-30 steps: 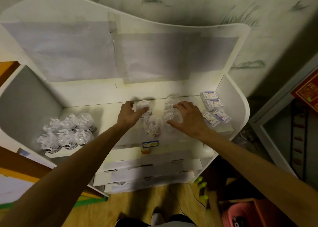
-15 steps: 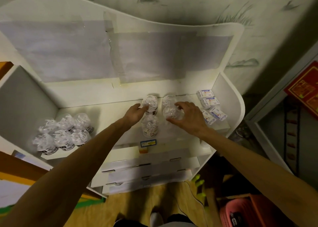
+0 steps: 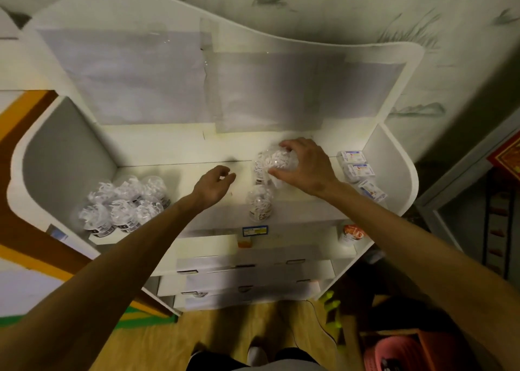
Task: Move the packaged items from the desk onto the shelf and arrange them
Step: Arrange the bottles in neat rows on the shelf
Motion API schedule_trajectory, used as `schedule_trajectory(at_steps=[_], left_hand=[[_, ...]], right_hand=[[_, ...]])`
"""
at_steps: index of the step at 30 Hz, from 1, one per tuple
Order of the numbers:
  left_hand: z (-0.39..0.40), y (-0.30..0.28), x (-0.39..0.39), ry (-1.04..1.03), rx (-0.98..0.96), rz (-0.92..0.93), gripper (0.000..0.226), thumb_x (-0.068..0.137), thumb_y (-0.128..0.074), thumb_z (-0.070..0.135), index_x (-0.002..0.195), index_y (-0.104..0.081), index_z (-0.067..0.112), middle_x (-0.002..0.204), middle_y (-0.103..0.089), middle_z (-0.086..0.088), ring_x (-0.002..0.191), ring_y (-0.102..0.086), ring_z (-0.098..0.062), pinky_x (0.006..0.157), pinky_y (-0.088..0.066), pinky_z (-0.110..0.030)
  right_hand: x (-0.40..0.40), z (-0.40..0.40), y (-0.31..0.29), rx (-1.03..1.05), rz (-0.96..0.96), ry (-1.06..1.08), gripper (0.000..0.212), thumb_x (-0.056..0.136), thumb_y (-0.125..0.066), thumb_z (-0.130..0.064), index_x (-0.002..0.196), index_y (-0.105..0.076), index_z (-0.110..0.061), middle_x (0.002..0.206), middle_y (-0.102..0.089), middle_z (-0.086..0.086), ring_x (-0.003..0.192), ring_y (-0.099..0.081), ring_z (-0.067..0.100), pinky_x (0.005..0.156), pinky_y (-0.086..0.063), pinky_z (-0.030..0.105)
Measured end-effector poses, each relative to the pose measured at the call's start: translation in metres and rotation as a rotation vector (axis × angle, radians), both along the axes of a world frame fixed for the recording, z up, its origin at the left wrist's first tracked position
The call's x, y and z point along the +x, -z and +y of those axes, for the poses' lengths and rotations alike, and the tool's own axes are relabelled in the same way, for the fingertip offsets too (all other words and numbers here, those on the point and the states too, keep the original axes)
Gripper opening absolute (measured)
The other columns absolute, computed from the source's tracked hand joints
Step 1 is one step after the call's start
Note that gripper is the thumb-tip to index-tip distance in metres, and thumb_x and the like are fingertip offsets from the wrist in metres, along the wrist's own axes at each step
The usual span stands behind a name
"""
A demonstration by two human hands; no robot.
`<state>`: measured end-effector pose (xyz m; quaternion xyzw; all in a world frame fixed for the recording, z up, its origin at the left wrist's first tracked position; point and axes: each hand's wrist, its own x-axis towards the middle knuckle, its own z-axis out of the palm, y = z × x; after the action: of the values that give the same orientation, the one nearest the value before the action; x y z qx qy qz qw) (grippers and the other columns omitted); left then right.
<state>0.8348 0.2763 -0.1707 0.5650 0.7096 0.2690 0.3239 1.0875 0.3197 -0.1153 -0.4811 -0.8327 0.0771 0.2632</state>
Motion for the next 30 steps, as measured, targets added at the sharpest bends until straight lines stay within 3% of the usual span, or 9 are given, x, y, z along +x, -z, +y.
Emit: schedule_trajectory(at_steps=[5,10,15,19,22,25,28,30], left_hand=[[-0.013,-0.002,-0.017,-0.095,0.056,-0.02,0.041,0.101,-0.052,0.037,0.135,-0.056,0.014,0.137,-0.059,-0.003,0.112,-0.06,-0.021,0.097,-0.047,-0.035],[-0.022,-0.008,-0.028,-0.102,0.05,0.044,0.045,0.099,-0.057,0.031,0.139,-0.051,0.012,0.141,-0.055,-0.004,0.117,-0.059,-0.022,0.1,-0.048,-0.038],[-0.031,-0.009,-0.044,0.011,-0.047,0.229,0.055,0.096,-0.06,0.035,0.144,-0.044,0.012,0.147,-0.049,-0.008,0.127,-0.053,-0.026,0.106,-0.044,-0.042],[-0.036,-0.01,-0.036,0.013,-0.028,0.191,0.057,0.096,-0.061,0.038,0.144,-0.043,0.013,0.147,-0.049,-0.006,0.124,-0.055,-0.024,0.102,-0.047,-0.04],[-0.042,-0.005,-0.024,-0.001,-0.072,0.105,0.072,0.091,-0.062,0.054,0.146,-0.038,0.014,0.147,-0.048,-0.005,0.123,-0.055,-0.023,0.099,-0.049,-0.04],[-0.047,-0.004,-0.014,-0.01,-0.157,-0.018,0.107,0.075,-0.058,0.082,0.153,-0.025,0.016,0.151,-0.045,-0.006,0.128,-0.052,-0.028,0.102,-0.046,-0.043],[-0.046,0.0,-0.006,-0.01,-0.166,-0.026,0.115,0.071,-0.061,0.082,0.154,-0.018,0.014,0.152,-0.043,-0.007,0.129,-0.051,-0.029,0.097,-0.044,-0.036],[-0.046,-0.001,-0.005,-0.02,-0.142,0.011,0.124,0.06,-0.058,0.092,0.15,-0.023,0.016,0.147,-0.048,-0.006,0.124,-0.055,-0.028,0.097,-0.049,-0.04]], right_hand=[[-0.03,0.003,-0.006,-0.042,0.107,-0.08,0.071,0.075,-0.076,-0.062,0.132,-0.058,-0.022,0.128,-0.062,-0.002,0.113,-0.058,0.017,0.094,-0.05,0.035],[-0.069,0.01,0.012,-0.124,-0.123,-0.173,0.073,0.075,-0.072,-0.065,0.135,-0.055,-0.027,0.133,-0.06,-0.005,0.121,-0.054,0.018,0.103,-0.043,0.04],[-0.088,0.018,0.032,-0.154,-0.304,-0.241,0.071,0.076,-0.07,-0.063,0.134,-0.055,-0.024,0.132,-0.061,-0.001,0.121,-0.053,0.021,0.104,-0.041,0.041],[-0.097,0.031,0.025,-0.157,-0.401,-0.262,0.075,0.076,-0.066,-0.07,0.134,-0.055,-0.024,0.132,-0.061,0.0,0.122,-0.053,0.023,0.104,-0.041,0.043],[-0.107,0.035,0.015,-0.241,-0.471,-0.335,0.077,0.081,-0.065,-0.062,0.146,-0.043,-0.026,0.144,-0.054,0.001,0.132,-0.048,0.026,0.11,-0.038,0.046],[-0.12,0.035,0.011,-0.276,-0.582,-0.414,0.076,0.087,-0.063,-0.049,0.153,-0.033,-0.028,0.153,-0.046,0.005,0.139,-0.042,0.029,0.113,-0.034,0.049],[-0.125,0.039,0.013,-0.211,-0.657,-0.438,0.065,0.087,-0.06,-0.055,0.145,-0.046,-0.029,0.143,-0.055,0.004,0.133,-0.047,0.029,0.112,-0.031,0.049],[-0.121,0.045,0.012,-0.133,-0.716,-0.39,0.066,0.085,-0.054,-0.068,0.138,-0.054,-0.028,0.135,-0.06,0.003,0.129,-0.048,0.028,0.112,-0.028,0.047]])
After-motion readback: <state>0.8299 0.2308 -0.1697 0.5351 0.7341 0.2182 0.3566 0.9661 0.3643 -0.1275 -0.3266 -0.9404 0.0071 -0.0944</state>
